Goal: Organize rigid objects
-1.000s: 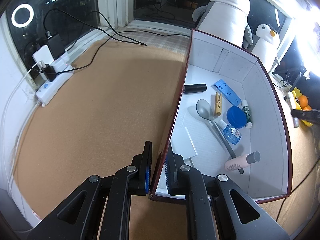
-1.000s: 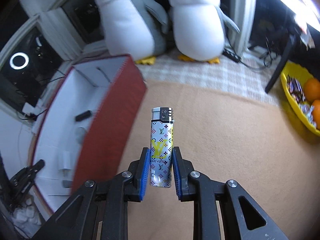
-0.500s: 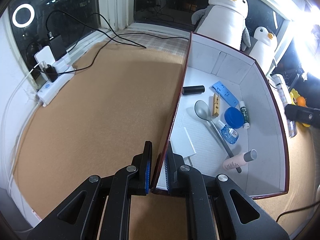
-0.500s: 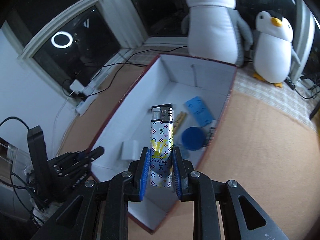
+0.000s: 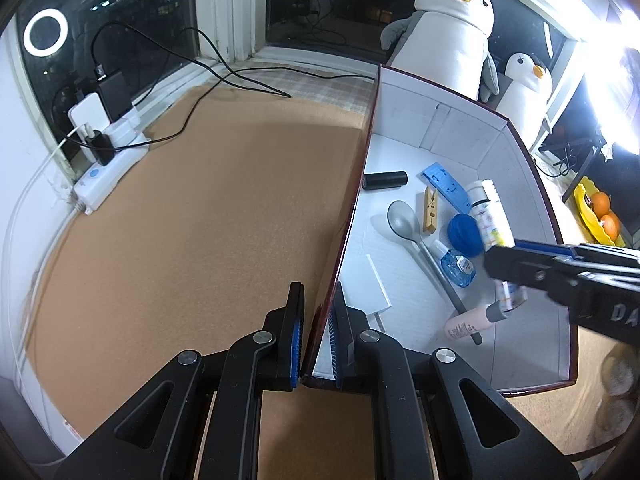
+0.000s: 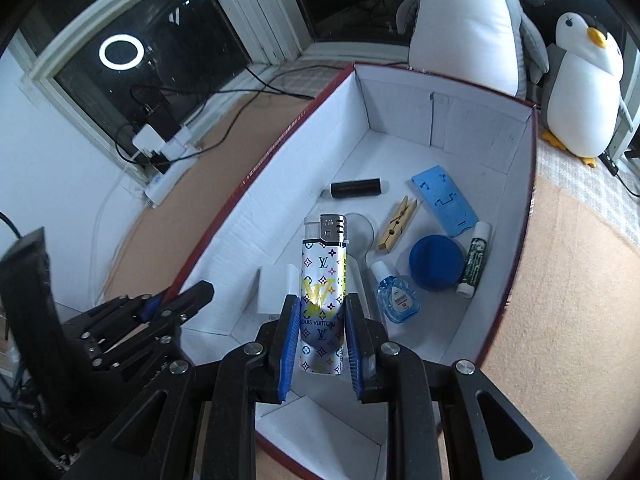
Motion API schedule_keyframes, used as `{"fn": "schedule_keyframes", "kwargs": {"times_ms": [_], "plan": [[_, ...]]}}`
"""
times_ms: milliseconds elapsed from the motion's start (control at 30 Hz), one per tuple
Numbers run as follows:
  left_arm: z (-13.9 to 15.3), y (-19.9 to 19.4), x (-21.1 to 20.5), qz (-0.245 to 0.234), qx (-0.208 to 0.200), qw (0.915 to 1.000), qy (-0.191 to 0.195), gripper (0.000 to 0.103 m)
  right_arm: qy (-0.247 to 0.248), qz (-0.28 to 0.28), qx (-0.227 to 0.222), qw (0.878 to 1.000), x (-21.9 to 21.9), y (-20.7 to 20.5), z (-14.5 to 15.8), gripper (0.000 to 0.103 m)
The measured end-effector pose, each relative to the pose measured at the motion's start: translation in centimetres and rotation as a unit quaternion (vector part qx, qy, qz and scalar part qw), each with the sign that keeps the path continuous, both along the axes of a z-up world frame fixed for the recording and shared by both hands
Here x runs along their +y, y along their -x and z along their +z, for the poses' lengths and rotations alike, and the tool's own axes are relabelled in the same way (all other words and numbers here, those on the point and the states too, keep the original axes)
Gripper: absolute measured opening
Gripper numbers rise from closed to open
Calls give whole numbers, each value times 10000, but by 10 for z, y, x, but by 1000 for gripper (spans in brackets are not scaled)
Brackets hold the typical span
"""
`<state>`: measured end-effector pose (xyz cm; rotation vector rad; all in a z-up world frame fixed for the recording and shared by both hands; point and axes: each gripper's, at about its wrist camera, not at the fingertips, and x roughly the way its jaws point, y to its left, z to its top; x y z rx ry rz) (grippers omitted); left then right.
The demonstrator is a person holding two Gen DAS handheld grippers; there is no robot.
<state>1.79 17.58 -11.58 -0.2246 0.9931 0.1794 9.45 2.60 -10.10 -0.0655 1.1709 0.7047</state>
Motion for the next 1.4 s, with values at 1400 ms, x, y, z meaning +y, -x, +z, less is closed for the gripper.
{"fn": "schedule_keyframes", "kwargs": {"times_ms": [1400], "plan": [[3, 2, -1, -35, -29, 9999, -106, 10, -72, -134, -908, 9958, -33, 22, 43, 52]]}}
